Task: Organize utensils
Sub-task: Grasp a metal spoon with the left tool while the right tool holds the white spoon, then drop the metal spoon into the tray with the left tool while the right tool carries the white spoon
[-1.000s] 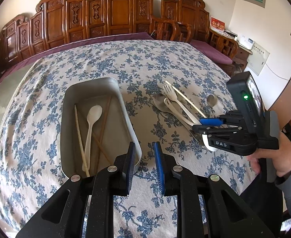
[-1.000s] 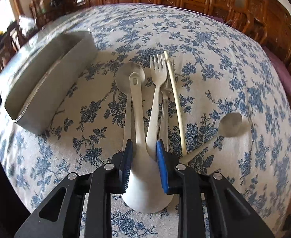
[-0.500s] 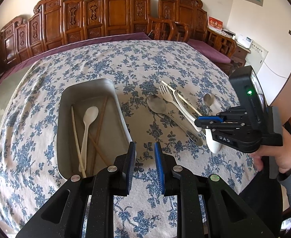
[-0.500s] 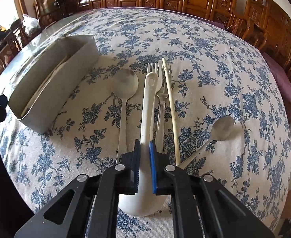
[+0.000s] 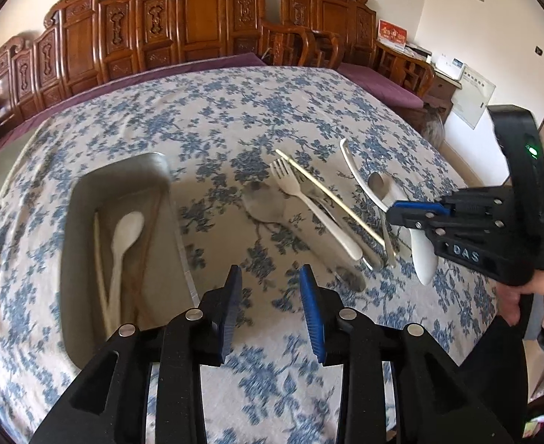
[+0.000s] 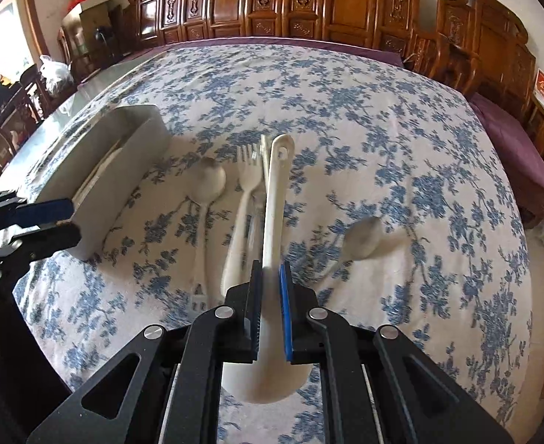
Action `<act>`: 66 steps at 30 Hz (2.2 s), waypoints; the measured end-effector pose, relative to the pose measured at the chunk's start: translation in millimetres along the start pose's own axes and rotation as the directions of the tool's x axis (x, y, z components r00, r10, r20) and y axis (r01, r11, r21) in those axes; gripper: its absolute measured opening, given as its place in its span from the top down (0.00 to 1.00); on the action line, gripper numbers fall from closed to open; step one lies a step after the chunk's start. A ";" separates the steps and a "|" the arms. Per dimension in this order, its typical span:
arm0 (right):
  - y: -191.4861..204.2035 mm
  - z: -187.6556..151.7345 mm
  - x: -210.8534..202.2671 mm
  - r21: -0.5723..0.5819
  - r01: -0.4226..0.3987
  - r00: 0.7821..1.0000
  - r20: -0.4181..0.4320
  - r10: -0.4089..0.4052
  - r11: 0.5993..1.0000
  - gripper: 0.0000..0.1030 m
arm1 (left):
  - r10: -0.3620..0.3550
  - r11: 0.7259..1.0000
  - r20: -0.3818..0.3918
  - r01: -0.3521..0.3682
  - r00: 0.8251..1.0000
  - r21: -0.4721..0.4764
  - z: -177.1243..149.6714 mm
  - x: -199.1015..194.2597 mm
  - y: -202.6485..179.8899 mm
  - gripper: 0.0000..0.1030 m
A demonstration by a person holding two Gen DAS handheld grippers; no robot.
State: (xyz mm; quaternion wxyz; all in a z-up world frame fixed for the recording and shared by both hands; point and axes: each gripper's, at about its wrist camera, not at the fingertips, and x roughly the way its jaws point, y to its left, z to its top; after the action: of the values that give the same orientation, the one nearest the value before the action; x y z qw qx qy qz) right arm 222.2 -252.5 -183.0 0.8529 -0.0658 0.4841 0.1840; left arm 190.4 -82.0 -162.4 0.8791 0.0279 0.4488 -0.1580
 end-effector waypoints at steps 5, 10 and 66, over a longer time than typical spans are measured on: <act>-13.6 -8.3 1.7 0.014 0.009 1.000 -0.005 -0.009 1.000 0.90 | -0.010 1.000 -0.025 0.010 1.000 -0.012 13.1 26.0 -9.3 0.71; -23.3 -13.0 1.5 0.027 0.010 1.000 -0.001 -0.010 1.000 0.90 | -0.004 1.000 -0.054 0.004 0.999 -0.002 24.3 52.8 -20.1 0.71; 0.3 -13.5 -8.9 -0.022 -0.016 0.999 0.043 0.017 1.000 0.89 | 0.039 0.999 -0.033 -0.039 0.999 -0.005 15.3 27.8 -8.5 0.95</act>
State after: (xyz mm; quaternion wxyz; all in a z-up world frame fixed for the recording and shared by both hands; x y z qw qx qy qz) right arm 207.2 -258.4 -182.5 0.8608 -0.0670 0.4642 0.1976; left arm 215.0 -100.0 -174.7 0.8746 0.0366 0.4630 -0.1390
